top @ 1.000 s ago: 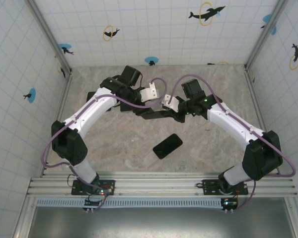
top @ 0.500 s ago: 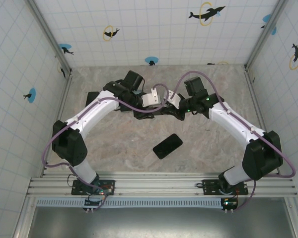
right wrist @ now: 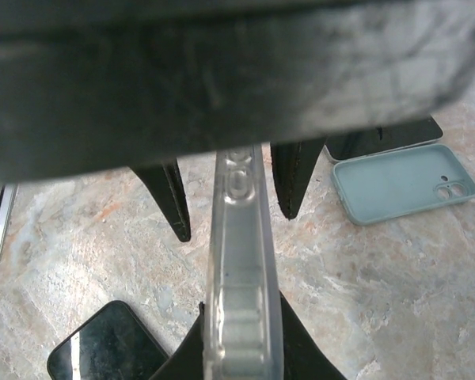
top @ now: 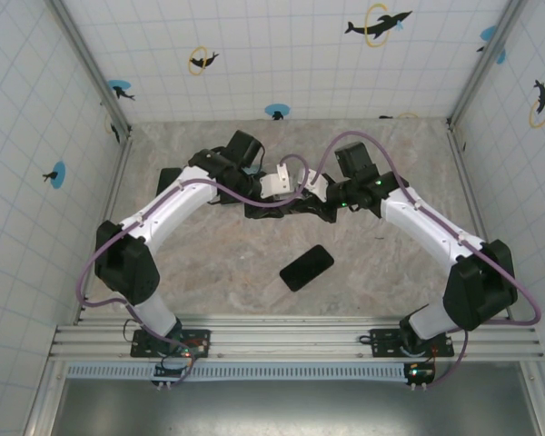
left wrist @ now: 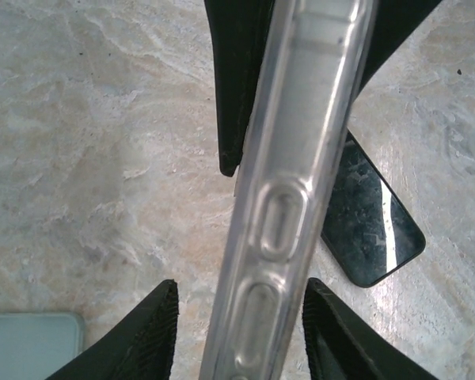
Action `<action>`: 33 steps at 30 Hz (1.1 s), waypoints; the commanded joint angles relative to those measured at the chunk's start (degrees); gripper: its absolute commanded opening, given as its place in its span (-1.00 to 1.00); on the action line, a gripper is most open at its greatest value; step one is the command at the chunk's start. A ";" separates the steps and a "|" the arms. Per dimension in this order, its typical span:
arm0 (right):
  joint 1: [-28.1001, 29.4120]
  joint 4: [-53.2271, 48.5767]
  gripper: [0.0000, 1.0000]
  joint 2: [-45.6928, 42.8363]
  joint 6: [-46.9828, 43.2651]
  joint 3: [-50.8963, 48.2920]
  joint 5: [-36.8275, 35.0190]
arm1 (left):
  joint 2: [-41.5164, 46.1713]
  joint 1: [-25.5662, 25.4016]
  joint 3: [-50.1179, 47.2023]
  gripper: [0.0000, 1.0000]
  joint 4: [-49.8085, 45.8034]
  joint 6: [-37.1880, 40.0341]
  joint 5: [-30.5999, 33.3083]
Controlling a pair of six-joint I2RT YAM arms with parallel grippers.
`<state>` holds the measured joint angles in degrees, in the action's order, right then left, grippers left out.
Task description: Take the phone out of the phone case
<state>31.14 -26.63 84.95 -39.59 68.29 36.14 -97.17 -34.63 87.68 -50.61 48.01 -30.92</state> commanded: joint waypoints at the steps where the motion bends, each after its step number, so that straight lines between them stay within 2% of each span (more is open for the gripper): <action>1: 0.68 1.43 -1.00 -0.09 -0.25 0.53 1.37 | 1.95 0.46 2.32 -0.16 0.55 0.52 -6.35; 5: 0.42 0.76 -1.00 0.27 -0.83 -0.15 1.32 | 4.07 1.76 1.43 -0.18 3.34 0.03 -12.48; 12: 0.06 1.71 -1.00 0.30 0.09 -1.32 2.46 | 5.21 3.08 -0.28 -0.13 4.65 -0.30 -14.88; 15: 0.20 1.70 -1.00 0.57 0.09 -1.28 2.30 | 5.04 2.99 -0.78 -0.11 5.48 -0.46 -14.72; 22: 0.46 3.41 -1.00 0.28 2.09 -0.44 4.06 | 1.54 2.91 1.17 -0.07 0.69 0.02 -11.21; 28: 1.27 3.01 -1.00 0.28 2.16 -0.35 3.75 | 1.88 2.90 -0.51 -0.06 5.06 -0.37 -8.68; 33: 1.65 2.64 -1.00 0.39 2.24 0.16 3.22 | 0.97 2.91 0.58 -0.21 3.98 -0.37 -10.60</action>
<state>32.29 -26.37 85.58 -37.78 67.35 37.28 -95.20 -31.83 87.05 -46.61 47.48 -40.01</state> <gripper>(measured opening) 0.155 0.400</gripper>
